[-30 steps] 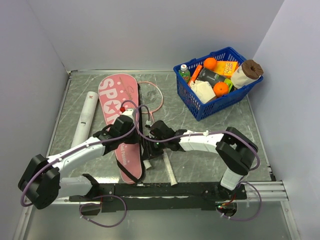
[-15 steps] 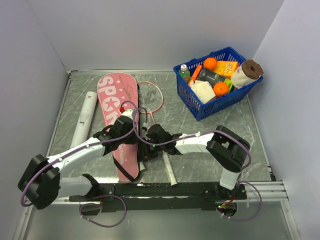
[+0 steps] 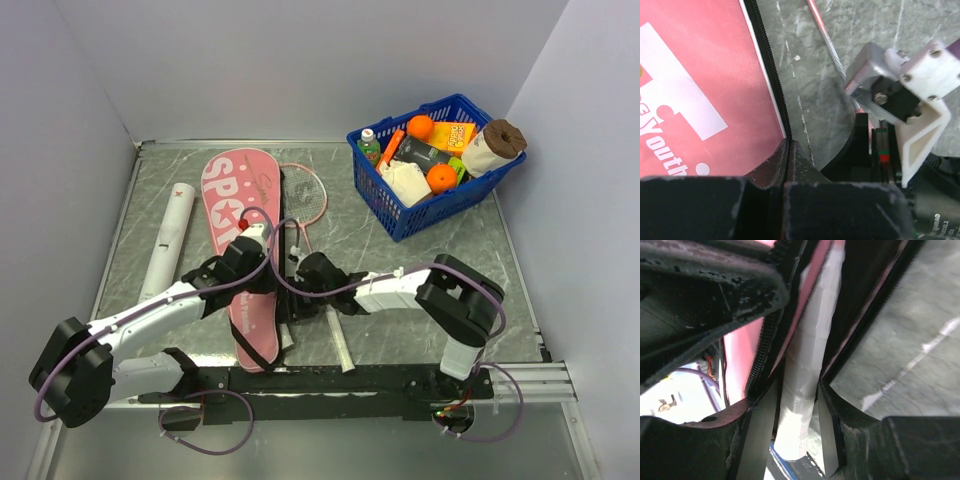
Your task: Pack up the badminton gear
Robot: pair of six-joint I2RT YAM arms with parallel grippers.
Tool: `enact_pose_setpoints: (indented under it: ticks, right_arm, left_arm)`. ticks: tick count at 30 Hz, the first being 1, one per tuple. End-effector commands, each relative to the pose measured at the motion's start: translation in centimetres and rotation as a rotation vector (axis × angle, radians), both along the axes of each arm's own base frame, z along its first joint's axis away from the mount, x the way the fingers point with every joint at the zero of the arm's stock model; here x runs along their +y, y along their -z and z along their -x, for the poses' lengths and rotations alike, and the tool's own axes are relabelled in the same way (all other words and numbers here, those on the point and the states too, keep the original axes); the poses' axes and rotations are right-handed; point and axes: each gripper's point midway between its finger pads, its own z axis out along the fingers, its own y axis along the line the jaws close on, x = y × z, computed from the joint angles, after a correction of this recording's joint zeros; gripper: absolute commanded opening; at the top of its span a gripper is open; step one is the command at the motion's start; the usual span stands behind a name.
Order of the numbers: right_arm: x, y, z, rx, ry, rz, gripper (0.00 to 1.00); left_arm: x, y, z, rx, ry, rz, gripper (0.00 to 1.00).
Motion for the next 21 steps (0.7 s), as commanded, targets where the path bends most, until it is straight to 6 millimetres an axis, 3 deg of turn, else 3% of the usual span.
enact_pose_setpoints:
  ticks: [1, 10, 21]
  right_arm:
    - [0.1, -3.2, -1.7, -0.112, 0.072, -0.076, 0.47]
    - [-3.0, -3.1, -1.9, -0.162, 0.153, -0.025, 0.48]
    - [-3.7, -1.6, -0.4, -0.108, 0.12, -0.038, 0.38]
  left_arm:
    - [-1.9, -1.7, 0.4, -0.032, 0.056, 0.092, 0.01]
    - [-1.9, -1.8, 0.2, -0.037, 0.062, 0.088, 0.01]
    - [-2.0, -2.1, 0.1, -0.048, 0.066, 0.09, 0.01]
